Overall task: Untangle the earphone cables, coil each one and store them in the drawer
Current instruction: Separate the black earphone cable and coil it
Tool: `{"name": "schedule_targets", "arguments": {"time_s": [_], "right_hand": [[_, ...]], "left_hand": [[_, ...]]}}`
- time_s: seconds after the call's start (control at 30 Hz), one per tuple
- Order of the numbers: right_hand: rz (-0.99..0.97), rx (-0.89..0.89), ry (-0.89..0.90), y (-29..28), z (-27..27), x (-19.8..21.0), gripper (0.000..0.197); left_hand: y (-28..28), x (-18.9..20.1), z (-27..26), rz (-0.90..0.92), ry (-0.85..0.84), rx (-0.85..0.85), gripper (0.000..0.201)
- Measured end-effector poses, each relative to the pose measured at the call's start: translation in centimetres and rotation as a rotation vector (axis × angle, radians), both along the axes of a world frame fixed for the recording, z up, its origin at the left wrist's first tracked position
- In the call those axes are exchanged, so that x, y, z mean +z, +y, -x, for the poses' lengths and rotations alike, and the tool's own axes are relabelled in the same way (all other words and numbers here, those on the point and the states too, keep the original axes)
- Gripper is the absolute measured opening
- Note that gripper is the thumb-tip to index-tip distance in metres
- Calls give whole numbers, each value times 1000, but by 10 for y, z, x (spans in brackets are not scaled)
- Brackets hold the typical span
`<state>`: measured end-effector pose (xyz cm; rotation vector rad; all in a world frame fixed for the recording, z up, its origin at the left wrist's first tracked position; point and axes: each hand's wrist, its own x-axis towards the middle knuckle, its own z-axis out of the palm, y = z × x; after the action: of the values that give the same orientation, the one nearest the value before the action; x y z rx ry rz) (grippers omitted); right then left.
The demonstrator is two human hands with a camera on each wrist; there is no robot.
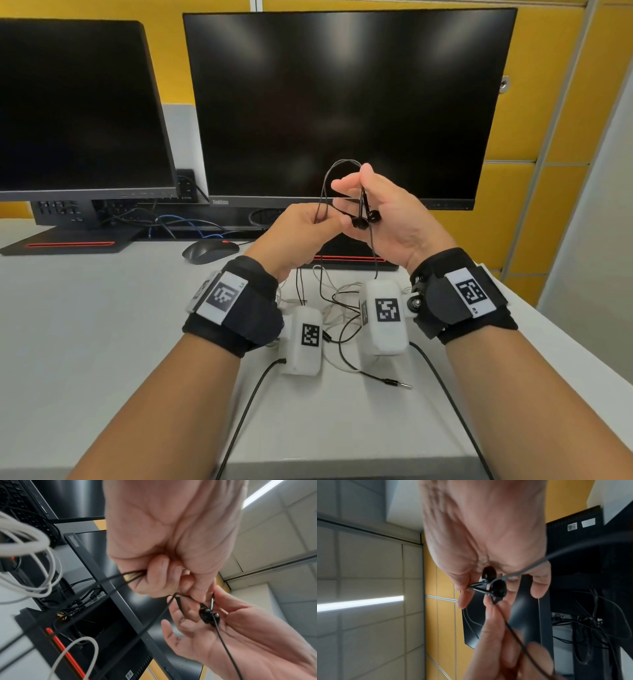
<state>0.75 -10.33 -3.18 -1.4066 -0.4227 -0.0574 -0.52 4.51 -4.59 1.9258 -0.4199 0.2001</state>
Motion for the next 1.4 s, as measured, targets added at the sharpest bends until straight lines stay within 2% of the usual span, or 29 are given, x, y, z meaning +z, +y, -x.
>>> {"name": "schedule_targets", "arguments": {"time_s": [0.17, 0.27, 0.43, 0.57, 0.63, 0.77, 0.87, 0.93, 0.97, 1.03, 1.1, 1.2, 1.27, 1.4], "right_hand": [[122, -150, -54, 0, -2, -5, 34], [142, -108, -58, 2, -5, -10, 31], [-4, -9, -11, 4, -6, -13, 24], [-72, -16, -1, 2, -3, -10, 26], [-124, 14, 30, 2, -1, -8, 27], [-180, 88, 107, -1, 0, -6, 33], [-418, 128, 141, -2, 0, -1, 37], [-617, 96, 113, -4, 0, 1, 37], [-657, 69, 88, -5, -1, 1, 35], [-575, 0, 22, -6, -3, 0, 24], [-316, -115, -77, -6, -6, -4, 9], [143, -228, -245, -6, -5, -8, 22], [273, -137, -230, -4, -2, -8, 24], [309, 120, -139, -2, 4, -8, 33]], "left_hand": [[-1, 4, 3, 90, -26, 92, 19], [-1, 4, 2, 124, -43, 99, 18], [-1, 3, 3, 157, 19, 109, 14], [1, 1, 2, -20, 74, 172, 13], [0, -1, 3, -34, 56, 174, 16], [0, 0, 3, 60, -36, 170, 25], [1, 0, 1, 40, -84, 190, 27], [0, 1, 2, 59, -112, 165, 25], [0, 2, 3, 58, -126, 139, 25], [0, 2, 6, 33, -136, 42, 25], [-2, 2, 11, 42, -120, -95, 21], [-4, 2, 14, 176, -161, -186, 21], [-3, 4, 12, 255, -212, -100, 22], [1, 2, 1, 309, -243, 100, 23]]}}
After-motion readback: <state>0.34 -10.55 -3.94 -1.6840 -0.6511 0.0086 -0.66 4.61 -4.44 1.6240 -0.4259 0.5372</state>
